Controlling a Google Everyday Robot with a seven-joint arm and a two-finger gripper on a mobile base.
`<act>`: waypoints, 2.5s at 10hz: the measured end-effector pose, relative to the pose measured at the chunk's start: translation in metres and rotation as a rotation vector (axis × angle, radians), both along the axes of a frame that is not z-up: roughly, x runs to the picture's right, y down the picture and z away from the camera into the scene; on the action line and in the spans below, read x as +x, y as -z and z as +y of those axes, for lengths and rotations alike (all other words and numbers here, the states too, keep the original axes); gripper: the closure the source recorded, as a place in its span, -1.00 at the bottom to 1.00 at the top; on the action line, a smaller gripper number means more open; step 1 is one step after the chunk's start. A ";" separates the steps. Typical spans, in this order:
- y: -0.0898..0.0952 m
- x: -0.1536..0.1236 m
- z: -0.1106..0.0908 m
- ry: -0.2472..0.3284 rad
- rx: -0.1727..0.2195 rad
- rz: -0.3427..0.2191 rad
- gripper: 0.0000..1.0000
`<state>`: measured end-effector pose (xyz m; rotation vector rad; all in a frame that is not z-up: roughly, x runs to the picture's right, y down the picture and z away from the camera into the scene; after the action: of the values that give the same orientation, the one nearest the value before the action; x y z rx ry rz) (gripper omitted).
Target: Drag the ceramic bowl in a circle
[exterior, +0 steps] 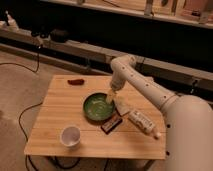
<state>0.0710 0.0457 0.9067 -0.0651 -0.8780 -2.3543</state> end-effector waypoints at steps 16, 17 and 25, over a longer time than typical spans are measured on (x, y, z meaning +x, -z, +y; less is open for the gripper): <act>-0.026 -0.066 0.007 -0.084 -0.158 -0.050 0.58; -0.023 -0.062 0.002 -0.146 -0.169 -0.031 0.58; -0.013 0.025 0.008 -0.366 -0.201 0.153 0.58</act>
<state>0.0964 0.0536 0.9195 -0.1505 -0.9587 -1.8931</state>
